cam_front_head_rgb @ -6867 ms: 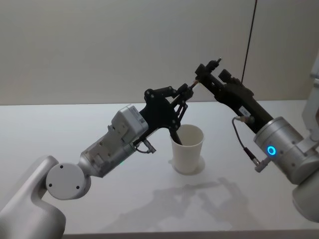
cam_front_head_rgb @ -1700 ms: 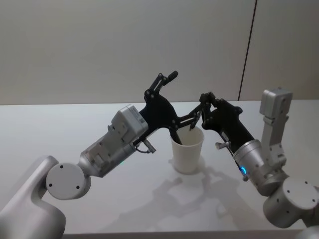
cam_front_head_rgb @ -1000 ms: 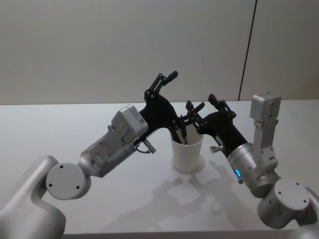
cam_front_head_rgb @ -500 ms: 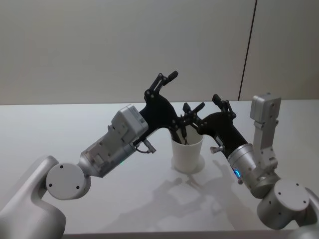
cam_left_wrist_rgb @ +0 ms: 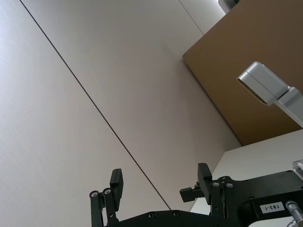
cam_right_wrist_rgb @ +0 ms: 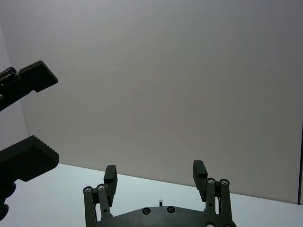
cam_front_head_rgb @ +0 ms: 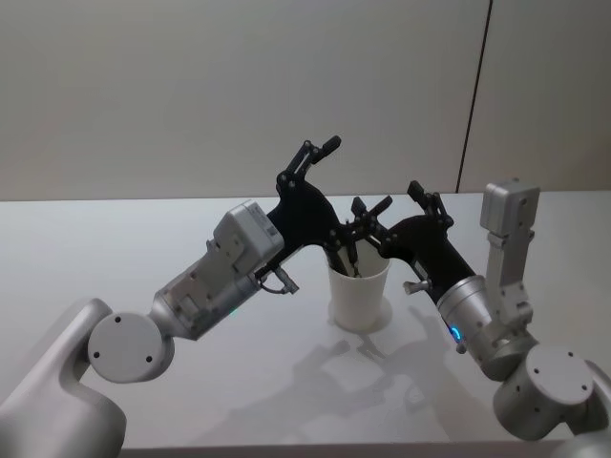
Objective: Place the pen into the pen holder.
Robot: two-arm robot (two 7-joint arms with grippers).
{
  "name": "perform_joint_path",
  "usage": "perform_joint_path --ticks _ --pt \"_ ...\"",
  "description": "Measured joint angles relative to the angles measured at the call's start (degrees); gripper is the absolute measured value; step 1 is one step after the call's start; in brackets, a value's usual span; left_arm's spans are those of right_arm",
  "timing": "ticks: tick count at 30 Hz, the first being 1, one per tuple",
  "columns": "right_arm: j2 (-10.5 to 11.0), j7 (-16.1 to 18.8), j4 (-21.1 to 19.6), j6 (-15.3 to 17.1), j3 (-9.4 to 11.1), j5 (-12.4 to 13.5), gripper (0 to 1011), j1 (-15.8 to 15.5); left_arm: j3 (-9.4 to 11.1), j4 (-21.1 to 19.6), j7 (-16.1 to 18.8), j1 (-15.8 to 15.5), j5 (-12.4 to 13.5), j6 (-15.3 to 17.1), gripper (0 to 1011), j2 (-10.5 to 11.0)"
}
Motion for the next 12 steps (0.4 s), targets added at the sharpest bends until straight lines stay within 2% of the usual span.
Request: perform_joint_path --ticks 12 --pt "0.0 -0.01 -0.05 0.02 0.0 0.01 1001 -0.05 0.0 0.0 0.0 0.0 0.0 0.0 1004 0.0"
